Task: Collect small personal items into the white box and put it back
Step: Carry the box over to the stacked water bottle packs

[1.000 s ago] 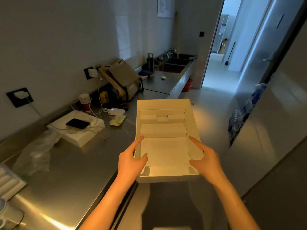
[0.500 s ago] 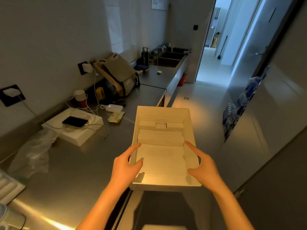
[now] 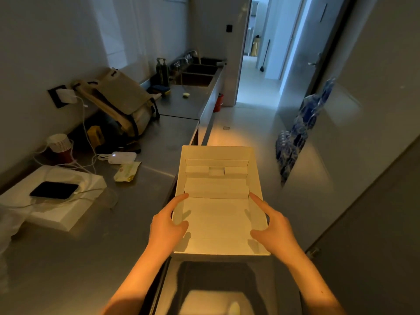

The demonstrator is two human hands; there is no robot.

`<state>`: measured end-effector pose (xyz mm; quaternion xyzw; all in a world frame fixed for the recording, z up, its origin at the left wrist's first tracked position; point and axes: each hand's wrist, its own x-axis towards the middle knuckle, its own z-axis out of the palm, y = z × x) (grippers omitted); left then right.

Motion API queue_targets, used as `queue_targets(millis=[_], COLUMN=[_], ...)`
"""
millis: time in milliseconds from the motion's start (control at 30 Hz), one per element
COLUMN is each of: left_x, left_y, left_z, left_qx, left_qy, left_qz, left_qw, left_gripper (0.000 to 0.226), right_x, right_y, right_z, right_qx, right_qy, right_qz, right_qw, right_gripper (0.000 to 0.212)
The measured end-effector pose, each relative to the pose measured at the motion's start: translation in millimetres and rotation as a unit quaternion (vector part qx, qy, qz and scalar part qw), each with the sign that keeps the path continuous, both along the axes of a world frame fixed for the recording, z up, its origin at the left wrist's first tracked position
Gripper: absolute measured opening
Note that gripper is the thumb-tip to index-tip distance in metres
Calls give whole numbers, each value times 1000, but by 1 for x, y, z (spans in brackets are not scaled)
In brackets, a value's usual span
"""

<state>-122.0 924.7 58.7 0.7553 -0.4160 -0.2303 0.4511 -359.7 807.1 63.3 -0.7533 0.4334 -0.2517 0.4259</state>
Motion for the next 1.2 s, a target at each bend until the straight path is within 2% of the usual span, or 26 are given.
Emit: queue_targets(millis=[300,433,667,900,1200], left_x=[38,58,106,192,266], left_y=[-157,-239,-375,-544,-774], left_z=[2,12,7,-19,5], left_qx=[-14,-11,-35,-39,-45], left_qy=[16,-9,22,29,32], left_qz=[-1,-1,4,-42,-141], left_qw=[1000,1000,999,998,988], left_gripper=[63,63,64,63,62], right_x=[42,60,109,181,241], right_y=[-167,-247,-377,-524,-705], right_z=[-21,-16,-11,-29,-3], right_qx=[36,44,48,36,19], right_qy=[-47,-66,-63,-64,-52], right_qz=[-25,-29,-33,-74,-176], right_qw=[998,996,996,995,983], right_gripper=[87,88,87,88,89])
